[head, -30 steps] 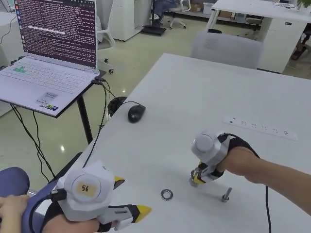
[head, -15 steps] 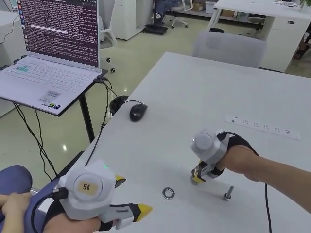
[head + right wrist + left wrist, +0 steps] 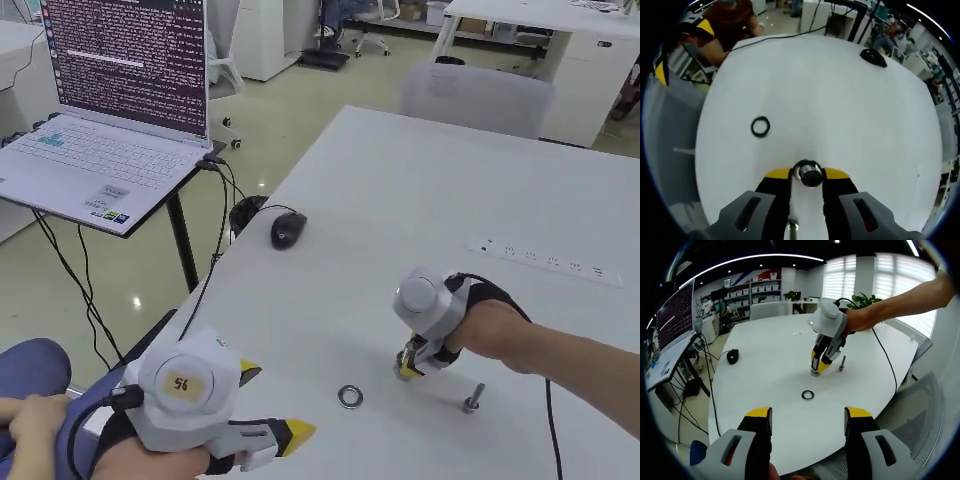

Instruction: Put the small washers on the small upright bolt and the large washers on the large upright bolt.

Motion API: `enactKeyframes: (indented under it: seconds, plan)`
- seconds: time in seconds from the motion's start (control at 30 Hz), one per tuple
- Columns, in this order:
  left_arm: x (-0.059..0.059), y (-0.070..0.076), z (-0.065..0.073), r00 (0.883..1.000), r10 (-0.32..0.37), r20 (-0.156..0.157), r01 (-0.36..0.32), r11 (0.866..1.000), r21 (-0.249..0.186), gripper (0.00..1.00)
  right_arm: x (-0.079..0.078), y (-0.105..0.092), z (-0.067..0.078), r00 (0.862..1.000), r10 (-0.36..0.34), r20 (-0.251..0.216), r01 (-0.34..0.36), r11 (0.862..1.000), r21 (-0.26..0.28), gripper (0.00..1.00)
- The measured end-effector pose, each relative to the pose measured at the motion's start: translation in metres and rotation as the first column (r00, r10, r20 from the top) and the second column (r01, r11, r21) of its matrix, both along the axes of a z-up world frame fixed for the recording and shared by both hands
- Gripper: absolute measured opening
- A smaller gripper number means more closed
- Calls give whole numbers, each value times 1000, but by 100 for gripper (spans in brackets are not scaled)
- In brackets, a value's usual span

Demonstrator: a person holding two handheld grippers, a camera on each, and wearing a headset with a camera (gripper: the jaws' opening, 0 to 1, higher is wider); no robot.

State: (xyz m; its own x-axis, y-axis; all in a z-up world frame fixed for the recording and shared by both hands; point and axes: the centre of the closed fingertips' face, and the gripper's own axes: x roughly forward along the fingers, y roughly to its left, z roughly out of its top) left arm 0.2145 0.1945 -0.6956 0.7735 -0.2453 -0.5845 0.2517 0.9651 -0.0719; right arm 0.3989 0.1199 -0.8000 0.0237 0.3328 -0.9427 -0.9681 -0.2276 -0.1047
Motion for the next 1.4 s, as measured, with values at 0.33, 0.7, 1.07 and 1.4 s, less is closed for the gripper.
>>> enactKeyframes:
  seconds: [0.33, 0.7, 1.07, 1.4]
  plan:
    - [-1, -1, -1, 1000, -3, -4, 3, 1000, 2, 58, 1, 0, -5, 1000, -4, -7, 4, 1000, -7, 25]
    - [-5, 3, 2, 1000, 9, -2, -9, 1000, 5, 58, 1, -2, 1, 1000, -6, 3, 6, 1000, 23, 23]
    - [-4, -3, 2, 1000, -3, 1, 3, 1000, 5, 58, -1, -9, 2, 999, -49, -6, 49, 998, 41, 23]
    - [-6, 1, 2, 1000, 9, 6, -9, 1000, 4, 57, -13, -25, 15, 993, -115, -22, 116, 991, 68, 23]
